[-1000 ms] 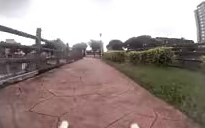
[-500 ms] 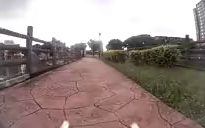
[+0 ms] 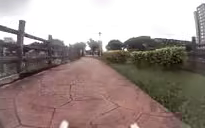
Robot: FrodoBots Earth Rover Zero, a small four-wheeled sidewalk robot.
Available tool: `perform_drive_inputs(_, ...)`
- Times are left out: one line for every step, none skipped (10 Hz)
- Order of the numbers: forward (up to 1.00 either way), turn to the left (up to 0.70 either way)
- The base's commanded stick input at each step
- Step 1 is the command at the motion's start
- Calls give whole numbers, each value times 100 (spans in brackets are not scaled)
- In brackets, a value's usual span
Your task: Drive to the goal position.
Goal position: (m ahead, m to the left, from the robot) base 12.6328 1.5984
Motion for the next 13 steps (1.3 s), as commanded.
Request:
perform_drive_inputs(70, 2)
perform_drive_inputs(70, 2)
perform_drive_inputs(70, 2)
perform_drive_inputs(70, 2)
perform_drive_inputs(70, 2)
perform_drive_inputs(70, 2)
perform_drive_inputs(70, 2)
perform_drive_inputs(70, 2)
perform_drive_inputs(70, 2)
perform_drive_inputs(70, 3)
perform_drive_inputs(70, 3)
perform_drive_inputs(70, 3)
perform_drive_inputs(70, 3)
